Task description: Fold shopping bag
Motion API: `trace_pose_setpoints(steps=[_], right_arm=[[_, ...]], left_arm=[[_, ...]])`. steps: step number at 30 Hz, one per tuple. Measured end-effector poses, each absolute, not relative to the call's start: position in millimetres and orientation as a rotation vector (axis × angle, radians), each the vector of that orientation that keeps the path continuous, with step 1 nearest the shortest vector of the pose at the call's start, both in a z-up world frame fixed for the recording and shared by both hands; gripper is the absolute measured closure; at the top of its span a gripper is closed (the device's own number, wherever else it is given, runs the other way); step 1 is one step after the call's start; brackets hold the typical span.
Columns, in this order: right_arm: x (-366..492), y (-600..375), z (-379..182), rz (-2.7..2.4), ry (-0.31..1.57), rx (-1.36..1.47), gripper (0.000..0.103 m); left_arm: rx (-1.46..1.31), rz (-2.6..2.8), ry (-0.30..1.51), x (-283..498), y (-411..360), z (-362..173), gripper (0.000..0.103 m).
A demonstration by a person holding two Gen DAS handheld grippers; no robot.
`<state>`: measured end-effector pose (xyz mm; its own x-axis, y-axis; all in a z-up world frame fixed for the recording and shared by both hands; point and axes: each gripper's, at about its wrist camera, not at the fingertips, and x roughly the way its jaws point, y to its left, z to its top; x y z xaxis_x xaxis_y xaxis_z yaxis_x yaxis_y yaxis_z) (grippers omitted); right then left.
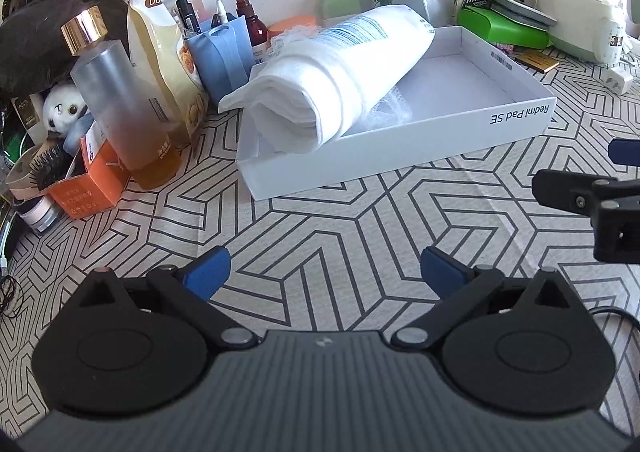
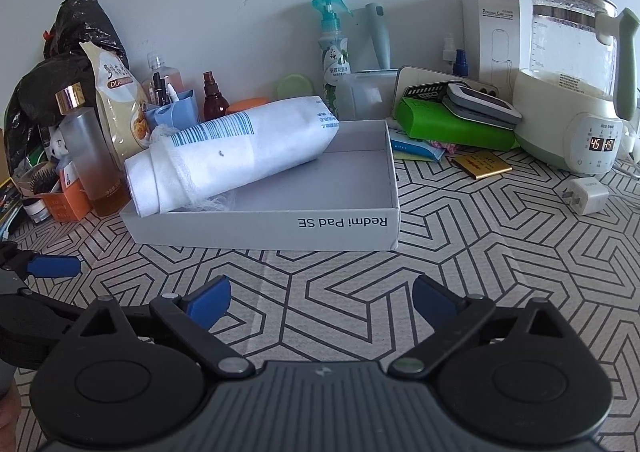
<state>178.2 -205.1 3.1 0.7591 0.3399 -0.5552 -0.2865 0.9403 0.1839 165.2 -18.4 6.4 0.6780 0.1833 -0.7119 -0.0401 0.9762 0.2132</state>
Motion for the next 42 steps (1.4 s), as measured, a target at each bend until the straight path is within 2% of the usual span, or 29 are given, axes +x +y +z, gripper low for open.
trace_pose_setpoints(steps=[42], right_arm=[[177.4,-184.3,-7.4,0.359,0.65,0.003,0.005]], left_arm=[[0.252,0.082,0.845,162.6,-29.5,-1.7,0.0]])
